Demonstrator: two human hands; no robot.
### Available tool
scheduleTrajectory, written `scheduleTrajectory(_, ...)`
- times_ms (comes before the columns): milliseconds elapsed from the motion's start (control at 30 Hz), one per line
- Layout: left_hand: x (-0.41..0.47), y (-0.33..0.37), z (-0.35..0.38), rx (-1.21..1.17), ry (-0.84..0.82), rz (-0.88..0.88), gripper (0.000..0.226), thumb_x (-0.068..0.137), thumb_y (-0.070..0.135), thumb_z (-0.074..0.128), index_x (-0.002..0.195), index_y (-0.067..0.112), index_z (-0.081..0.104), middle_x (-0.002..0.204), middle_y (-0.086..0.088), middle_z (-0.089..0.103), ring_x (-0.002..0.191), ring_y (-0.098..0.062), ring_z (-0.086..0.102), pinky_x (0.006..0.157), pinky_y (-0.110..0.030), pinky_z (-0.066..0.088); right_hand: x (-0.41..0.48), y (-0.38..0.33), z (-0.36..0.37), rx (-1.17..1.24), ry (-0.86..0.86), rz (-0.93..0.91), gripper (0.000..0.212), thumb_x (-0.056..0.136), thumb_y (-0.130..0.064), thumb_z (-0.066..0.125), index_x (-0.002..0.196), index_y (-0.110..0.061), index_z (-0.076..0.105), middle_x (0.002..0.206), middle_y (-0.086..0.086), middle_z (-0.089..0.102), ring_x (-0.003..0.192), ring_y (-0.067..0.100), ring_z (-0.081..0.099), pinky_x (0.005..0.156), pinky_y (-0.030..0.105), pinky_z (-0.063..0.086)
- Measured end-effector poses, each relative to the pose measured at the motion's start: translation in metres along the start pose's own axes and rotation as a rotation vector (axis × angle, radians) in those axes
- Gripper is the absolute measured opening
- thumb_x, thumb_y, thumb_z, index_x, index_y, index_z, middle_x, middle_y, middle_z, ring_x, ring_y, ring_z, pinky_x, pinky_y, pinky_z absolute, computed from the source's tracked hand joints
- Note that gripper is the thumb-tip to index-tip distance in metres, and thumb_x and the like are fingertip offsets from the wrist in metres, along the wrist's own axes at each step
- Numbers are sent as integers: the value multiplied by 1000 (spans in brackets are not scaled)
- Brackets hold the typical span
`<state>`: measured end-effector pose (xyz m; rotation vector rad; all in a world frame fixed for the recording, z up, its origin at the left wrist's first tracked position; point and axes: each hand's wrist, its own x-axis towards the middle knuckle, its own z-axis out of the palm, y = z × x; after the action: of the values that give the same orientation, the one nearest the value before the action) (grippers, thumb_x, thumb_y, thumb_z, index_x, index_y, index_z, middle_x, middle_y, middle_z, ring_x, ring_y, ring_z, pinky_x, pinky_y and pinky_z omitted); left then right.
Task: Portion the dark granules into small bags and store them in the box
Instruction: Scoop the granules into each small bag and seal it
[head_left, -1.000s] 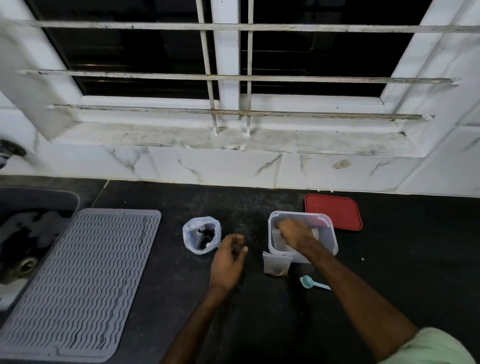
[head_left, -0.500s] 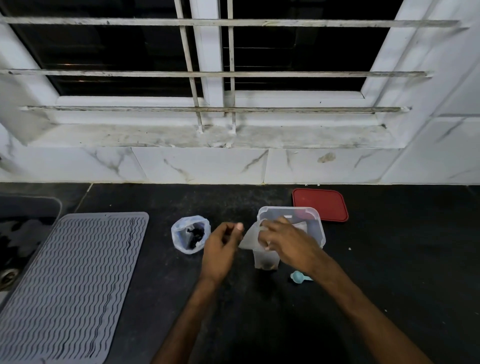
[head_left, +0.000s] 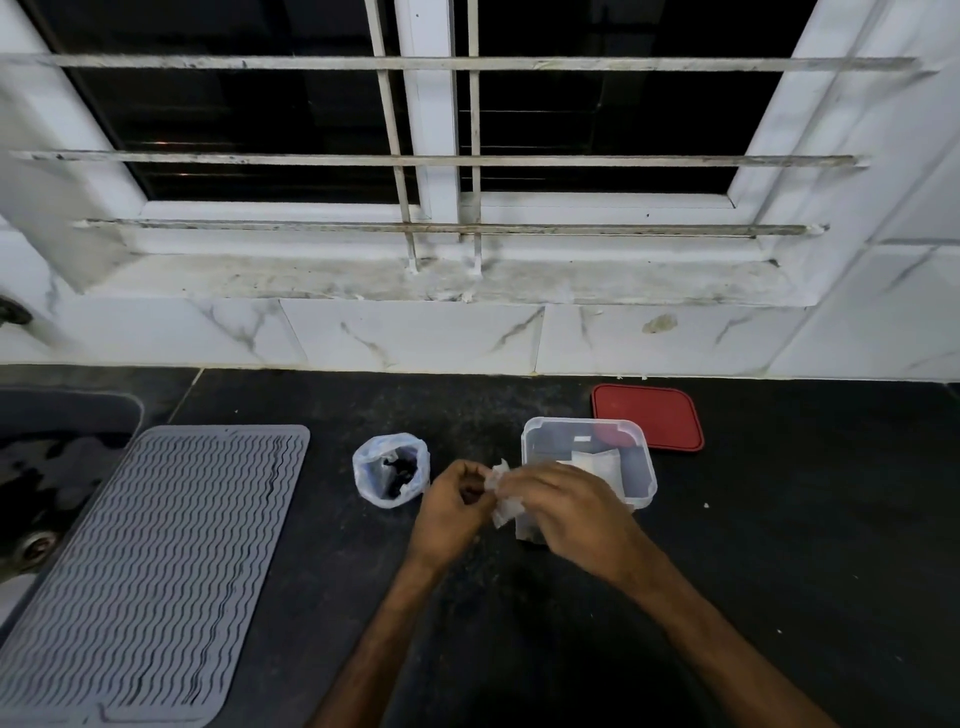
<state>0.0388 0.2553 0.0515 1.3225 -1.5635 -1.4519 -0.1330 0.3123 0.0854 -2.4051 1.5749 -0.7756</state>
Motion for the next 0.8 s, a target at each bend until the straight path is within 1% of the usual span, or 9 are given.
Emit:
scheduleTrajectory(67, -5, 2, 3, -17, 91, 6, 16, 87, 2, 66, 95, 15, 60, 87, -4, 70, 73, -8, 66, 57, -16, 50, 0, -17, 3, 120, 176, 212, 22, 91, -26, 65, 113, -25, 61, 111, -10, 65, 99, 4, 60, 82, 26, 55)
scheduleTrajectory(133, -8, 2, 7, -48, 119, 23, 15, 87, 6, 67, 95, 17, 60, 88, -5, 70, 71, -10, 65, 53, -18, 47, 7, -25, 9, 187, 106, 410, 30, 91, -43, 64, 114, -30, 48, 108, -14, 58, 93, 1, 56, 73, 18, 48)
scheduleTrajectory(233, -8, 1, 11, -31, 125, 46, 12, 88, 14, 69, 95, 19, 60, 87, -5, 71, 71, -14, 66, 52, -19, 46, 16, -23, 19, 302, 15, 562, 26, 92, -46, 60, 105, -33, 42, 95, -13, 62, 80, 3, 62, 67, 20, 51)
scheduleTrajectory(300, -7, 0, 10, -8, 123, 39, 12, 88, 16, 70, 94, 19, 59, 86, -7, 70, 66, -17, 67, 47, -22, 47, 19, -18, 20, 246, 14, 582, 20, 95, -37, 59, 102, -30, 42, 91, -10, 65, 77, 5, 65, 62, 17, 48)
scheduleTrajectory(367, -7, -2, 7, 54, 150, 23, 17, 86, 10, 70, 94, 19, 58, 83, -7, 68, 62, -13, 65, 47, -26, 50, 18, -14, 16, 107, -22, 581, 23, 94, -27, 61, 104, -28, 41, 93, -7, 66, 81, 9, 66, 62, 15, 43)
scheduleTrajectory(500, -4, -3, 0, 383, 243, 11, 29, 78, 17, 70, 100, 25, 52, 78, 10, 64, 74, -8, 64, 70, -36, 55, 23, -11, 8, -93, -56, 604, 25, 91, -26, 65, 100, -27, 41, 96, -6, 66, 85, 12, 64, 72, 24, 51)
scheduleTrajectory(600, -3, 4, 8, 494, 227, 32, 28, 79, 22, 68, 100, 30, 51, 86, 13, 62, 80, -9, 63, 73, -37, 54, 31, -13, 7, -97, -48, 655, 22, 91, -24, 66, 96, -26, 44, 101, -2, 67, 87, 15, 63, 77, 27, 52)
scheduleTrajectory(700, -6, 7, 14, 587, 177, 97, 20, 84, 27, 65, 98, 32, 52, 93, 13, 63, 83, -8, 63, 69, -34, 52, 32, -16, 8, -78, -101, 666, 18, 92, -26, 65, 102, -23, 50, 102, -2, 66, 89, 16, 63, 80, 30, 52)
scheduleTrajectory(800, -8, 9, 11, 626, 213, 111, 19, 85, 26, 62, 100, 33, 53, 90, 15, 65, 81, -7, 63, 66, -31, 50, 25, -12, 7, -129, -128, 679, 19, 90, -26, 64, 100, -23, 47, 99, -1, 66, 85, 17, 63, 69, 30, 51)
